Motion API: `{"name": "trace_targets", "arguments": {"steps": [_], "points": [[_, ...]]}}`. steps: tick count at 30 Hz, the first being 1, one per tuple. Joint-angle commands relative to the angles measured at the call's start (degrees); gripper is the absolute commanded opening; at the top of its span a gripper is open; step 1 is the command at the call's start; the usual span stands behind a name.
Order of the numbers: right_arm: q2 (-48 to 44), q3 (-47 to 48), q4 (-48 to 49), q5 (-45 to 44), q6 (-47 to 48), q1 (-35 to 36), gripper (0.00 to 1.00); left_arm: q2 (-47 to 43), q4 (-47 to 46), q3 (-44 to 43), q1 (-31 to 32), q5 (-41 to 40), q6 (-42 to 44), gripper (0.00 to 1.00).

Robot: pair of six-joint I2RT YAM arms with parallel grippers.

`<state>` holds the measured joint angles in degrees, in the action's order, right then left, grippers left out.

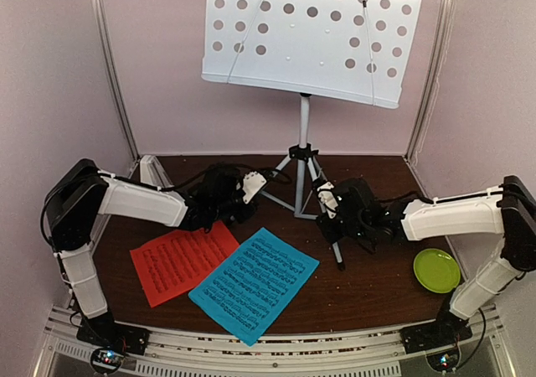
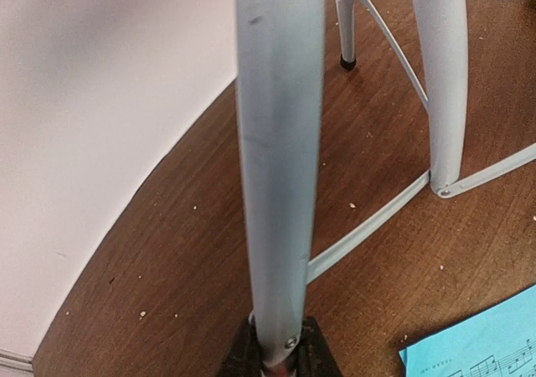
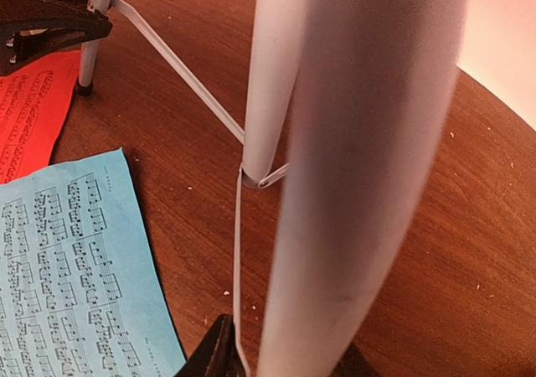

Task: Set up the instrument practice props

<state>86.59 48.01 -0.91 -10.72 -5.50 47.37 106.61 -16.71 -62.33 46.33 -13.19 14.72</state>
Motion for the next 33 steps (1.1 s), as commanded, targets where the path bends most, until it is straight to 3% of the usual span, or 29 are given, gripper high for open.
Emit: {"name": "trace_targets", "arguments": {"steps": [1,19,27,33], "points": [[1.9,2.3,2.9,-1.1,1.3,-1.3,0.33,-0.7,4.8,2.8,-1.5,-3.9,-1.5,0.00],[2.6,3.9,3.2,4.9,2.5,-1.4,0.35,-2.2,6.3,4.1,-1.9,-0.9,-3.0,0.00],[-0.7,2.1,4.4,9.7,4.5,-0.7,0.56,-4.3,5.6,5.4,-1.9,3.6,-5.3,0.38],[-4.1,3.9,2.6,9.8,5.2,1.3,0.67,-8.0,3.9,8.8,-1.9,5.9,-7.8,0.52]]}}
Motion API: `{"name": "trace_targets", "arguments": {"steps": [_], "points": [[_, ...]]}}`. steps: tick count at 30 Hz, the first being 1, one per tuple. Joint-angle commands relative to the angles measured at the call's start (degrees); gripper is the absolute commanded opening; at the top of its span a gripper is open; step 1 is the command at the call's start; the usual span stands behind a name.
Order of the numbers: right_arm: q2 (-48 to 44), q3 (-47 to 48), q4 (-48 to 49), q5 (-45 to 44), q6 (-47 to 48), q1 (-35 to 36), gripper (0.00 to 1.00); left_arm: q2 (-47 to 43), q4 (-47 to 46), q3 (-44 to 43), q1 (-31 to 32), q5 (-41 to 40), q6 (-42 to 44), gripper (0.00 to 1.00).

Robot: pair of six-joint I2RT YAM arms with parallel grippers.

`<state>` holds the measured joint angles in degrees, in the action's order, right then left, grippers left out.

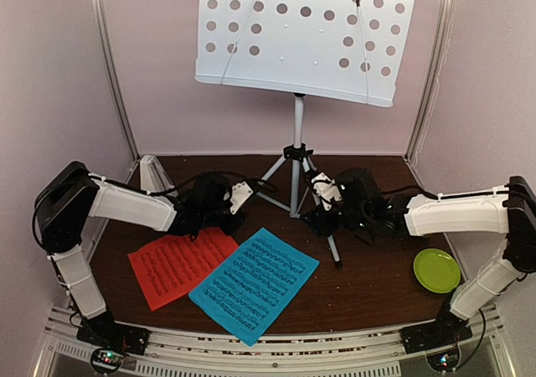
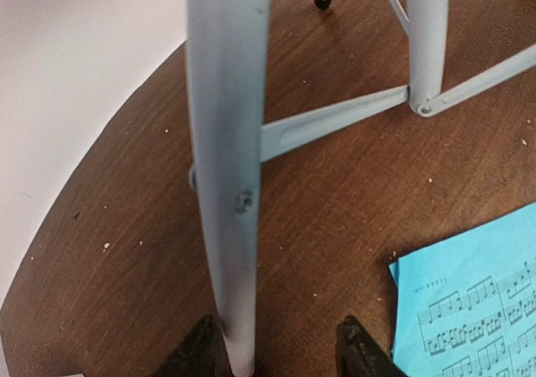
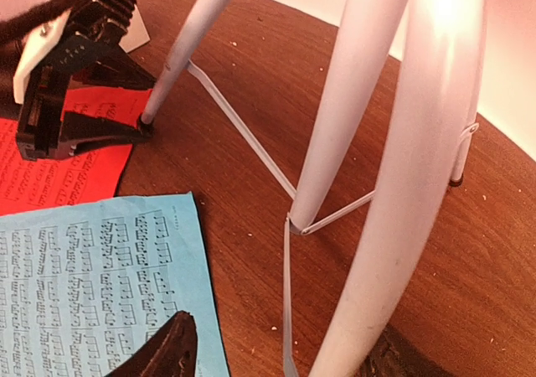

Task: Set up the instrument practice props

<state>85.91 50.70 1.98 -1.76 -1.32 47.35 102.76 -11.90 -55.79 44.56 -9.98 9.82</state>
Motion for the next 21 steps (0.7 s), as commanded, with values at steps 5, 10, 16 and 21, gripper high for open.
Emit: {"name": "trace_targets", "arguments": {"steps": [5,10,16,21], "points": [[-6.4,1.2,-1.3,1.0,0.9,2.2,0.72,-8.7,-0.3,5.7,-0.2,4.2,-5.6,0.63],[-10.6,0.1,-2.7,2.1,1.3,3.5,0.83,-14.0,0.4,10.7,-0.1,7.6,-9.7,0.66],[-13.3,-2.3,-3.3,3.9,0.7,6.7,0.84,-19.5,1.0,17.0,-0.2,14.2,-16.3,0.66],[-10.3,-2.4,-2.5,4.9,-0.9,10.1,0.82,-23.2,-2.1,23.5,-0.2,17.5,-26.0,0.65]]}}
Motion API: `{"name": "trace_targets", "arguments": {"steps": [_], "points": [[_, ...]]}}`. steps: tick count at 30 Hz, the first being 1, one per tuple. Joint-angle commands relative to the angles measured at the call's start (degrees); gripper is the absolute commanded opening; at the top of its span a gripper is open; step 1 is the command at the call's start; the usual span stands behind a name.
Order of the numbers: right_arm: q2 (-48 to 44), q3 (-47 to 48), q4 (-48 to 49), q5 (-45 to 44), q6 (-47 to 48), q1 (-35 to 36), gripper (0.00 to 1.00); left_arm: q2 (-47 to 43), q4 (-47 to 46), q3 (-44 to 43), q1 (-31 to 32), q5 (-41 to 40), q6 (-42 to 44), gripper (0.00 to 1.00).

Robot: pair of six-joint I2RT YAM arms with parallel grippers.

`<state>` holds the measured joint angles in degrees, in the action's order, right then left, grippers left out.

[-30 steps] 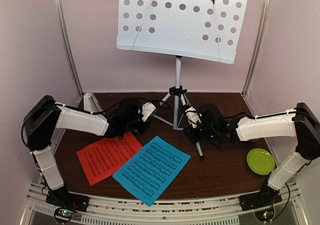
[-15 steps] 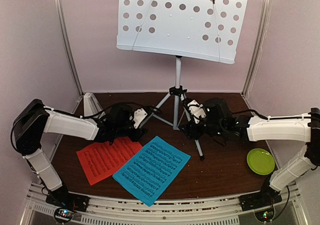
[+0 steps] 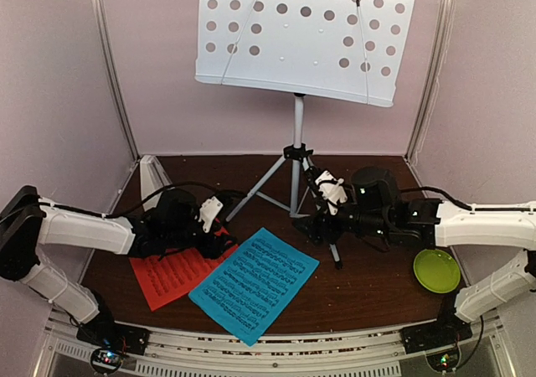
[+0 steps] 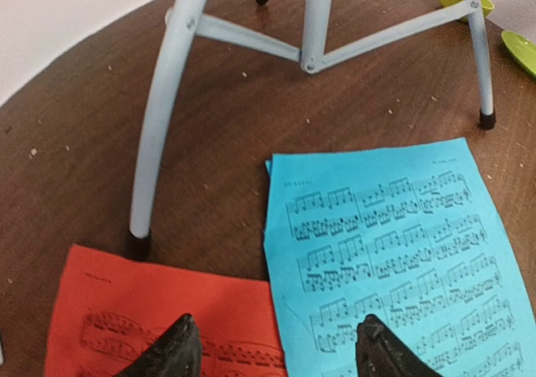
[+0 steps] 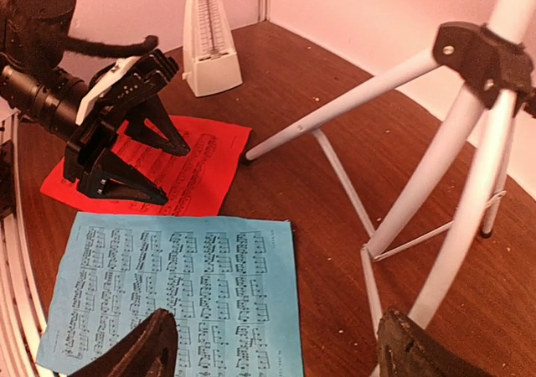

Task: Set up the instrument practice props

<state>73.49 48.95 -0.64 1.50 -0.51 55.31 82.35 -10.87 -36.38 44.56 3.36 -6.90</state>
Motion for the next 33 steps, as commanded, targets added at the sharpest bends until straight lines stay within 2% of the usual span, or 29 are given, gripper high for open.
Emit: {"name": "trace_targets", "arguments": {"steps": [1,8,12,17,24,33], "points": [[3.3,-0.3,0.6,1.6,-2.1,3.0,0.81,-3.5,-3.9,5.7,-0.1,4.4,-11.3,0.64],[12.0,3.0,0.6,1.2,-3.4,7.9,0.77,-11.6,-4.2,16.1,0.5,8.3,-24.0,0.59],[16.9,3.8,0.1,1.7,-3.9,9.3,0.74,-20.3,2.9,19.7,1.4,7.2,-29.0,0.58],[21.2,4.0,0.7,3.6,-5.2,9.5,0.69,-26.0,12.7,19.3,1.3,9.2,-30.2,0.61],[25.9,5.0,-1.1,1.6,-5.6,9.5,0.62,-25.8,15.0,18.2,1.3,16.0,-35.5,0.60],[28.7,4.2,-3.3,-1.5,-5.0,9.3,0.57,-29.4,26.5,17.1,1.3,13.3,-42.1,0.61]]}}
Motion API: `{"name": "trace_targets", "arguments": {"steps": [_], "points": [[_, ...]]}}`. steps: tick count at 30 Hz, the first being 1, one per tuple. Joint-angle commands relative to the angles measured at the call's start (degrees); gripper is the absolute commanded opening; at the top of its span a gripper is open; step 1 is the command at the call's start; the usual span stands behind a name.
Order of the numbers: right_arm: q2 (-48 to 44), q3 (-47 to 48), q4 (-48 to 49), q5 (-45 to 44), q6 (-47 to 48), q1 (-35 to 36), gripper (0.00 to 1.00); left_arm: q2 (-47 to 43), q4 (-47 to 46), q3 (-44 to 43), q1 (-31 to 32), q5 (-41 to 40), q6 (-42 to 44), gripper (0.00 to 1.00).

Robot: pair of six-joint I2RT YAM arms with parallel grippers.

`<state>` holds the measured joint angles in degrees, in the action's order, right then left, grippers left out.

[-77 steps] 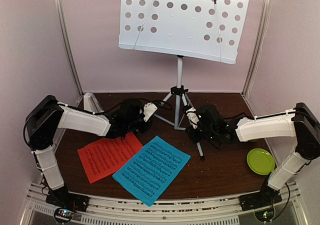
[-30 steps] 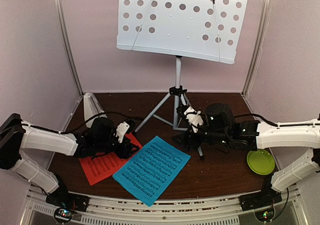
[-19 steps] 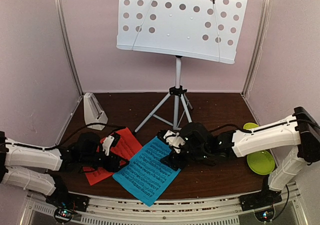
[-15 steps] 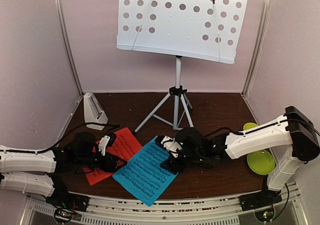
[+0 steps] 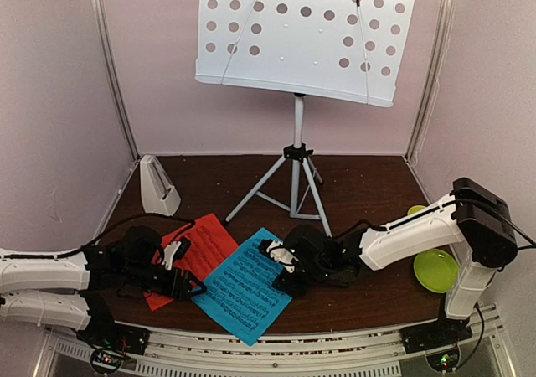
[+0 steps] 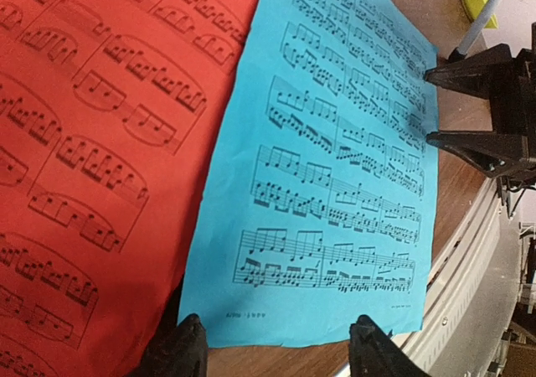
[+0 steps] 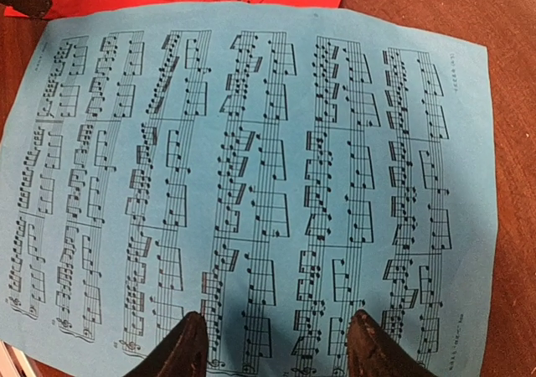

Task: Set up the instrument practice props

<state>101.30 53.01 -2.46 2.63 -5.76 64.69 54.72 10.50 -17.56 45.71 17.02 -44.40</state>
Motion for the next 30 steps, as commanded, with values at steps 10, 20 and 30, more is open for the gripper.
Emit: {"name": "trace_targets", "arguments": {"steps": [10,20,30], "points": [[0.5,-3.6,-2.5,-4.9,2.7,-0.6,0.48,1.9,3.9,-0.4,0.1,-0.6,-5.7,0.63],[1.9,-3.7,-3.0,-4.6,5.5,-1.1,0.42,12.1,-4.5,-2.7,-1.1,2.8,-3.3,0.63],[3.1,-3.8,-2.7,-4.0,7.0,-1.9,0.40,14.3,-8.7,-4.1,-7.7,9.1,7.0,0.68]]}}
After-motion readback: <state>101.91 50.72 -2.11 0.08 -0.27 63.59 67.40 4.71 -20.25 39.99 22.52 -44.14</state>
